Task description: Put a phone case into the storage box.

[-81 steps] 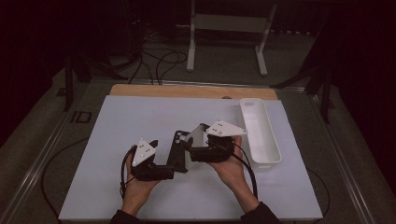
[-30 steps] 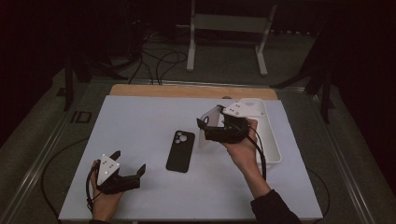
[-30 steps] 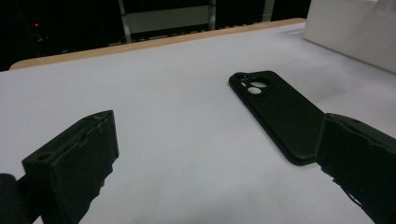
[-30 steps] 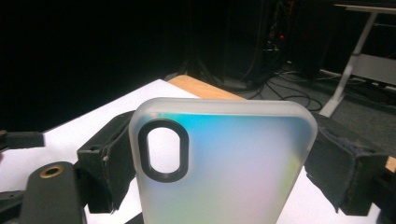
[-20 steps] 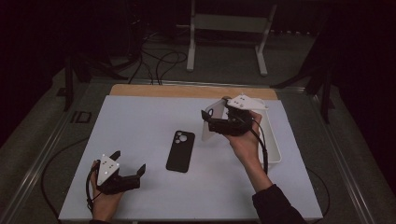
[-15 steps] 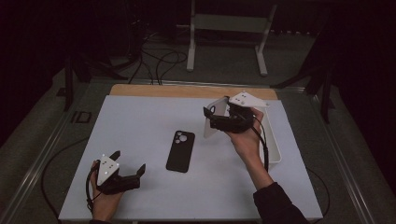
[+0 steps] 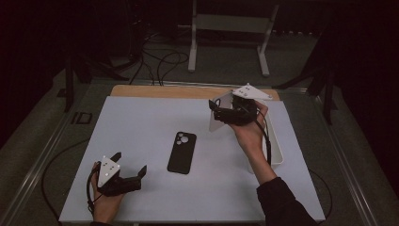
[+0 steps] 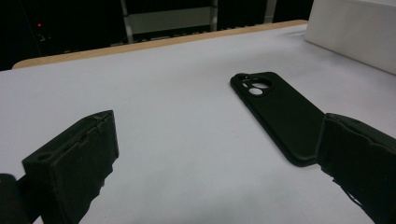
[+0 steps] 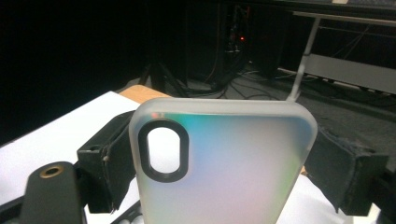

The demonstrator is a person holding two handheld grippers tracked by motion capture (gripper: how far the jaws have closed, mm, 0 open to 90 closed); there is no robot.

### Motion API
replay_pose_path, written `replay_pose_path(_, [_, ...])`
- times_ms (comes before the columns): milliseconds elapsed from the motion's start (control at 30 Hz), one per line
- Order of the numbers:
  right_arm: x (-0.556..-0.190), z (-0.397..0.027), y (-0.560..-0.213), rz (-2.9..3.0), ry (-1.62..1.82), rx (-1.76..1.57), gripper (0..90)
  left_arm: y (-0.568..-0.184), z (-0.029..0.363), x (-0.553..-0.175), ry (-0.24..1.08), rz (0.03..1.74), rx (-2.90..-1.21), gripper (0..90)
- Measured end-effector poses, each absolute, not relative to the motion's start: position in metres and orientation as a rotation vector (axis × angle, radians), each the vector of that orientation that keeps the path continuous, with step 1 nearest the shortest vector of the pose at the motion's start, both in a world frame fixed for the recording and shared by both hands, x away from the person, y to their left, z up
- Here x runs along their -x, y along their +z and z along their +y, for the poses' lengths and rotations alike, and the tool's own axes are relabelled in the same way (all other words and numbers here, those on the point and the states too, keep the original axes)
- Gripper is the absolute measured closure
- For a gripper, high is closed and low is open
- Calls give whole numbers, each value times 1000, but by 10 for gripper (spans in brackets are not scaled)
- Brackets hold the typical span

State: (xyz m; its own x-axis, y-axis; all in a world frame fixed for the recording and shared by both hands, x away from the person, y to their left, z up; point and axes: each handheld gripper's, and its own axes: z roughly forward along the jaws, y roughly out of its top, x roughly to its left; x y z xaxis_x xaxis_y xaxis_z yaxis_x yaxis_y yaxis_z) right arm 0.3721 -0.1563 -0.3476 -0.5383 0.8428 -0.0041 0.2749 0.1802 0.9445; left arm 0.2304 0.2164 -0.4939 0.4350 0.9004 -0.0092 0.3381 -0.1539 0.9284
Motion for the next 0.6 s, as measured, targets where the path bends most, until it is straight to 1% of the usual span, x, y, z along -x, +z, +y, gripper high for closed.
replay_pose_path(200, [-387,-159,-347,1900,1325,-1078,165,-494,217,-230,722,1081,-1704,0])
replay_pose_path(600, [-404,-165,-345,1876,1249,-1094,165,-494,217,-230,723,1081,-1700,0])
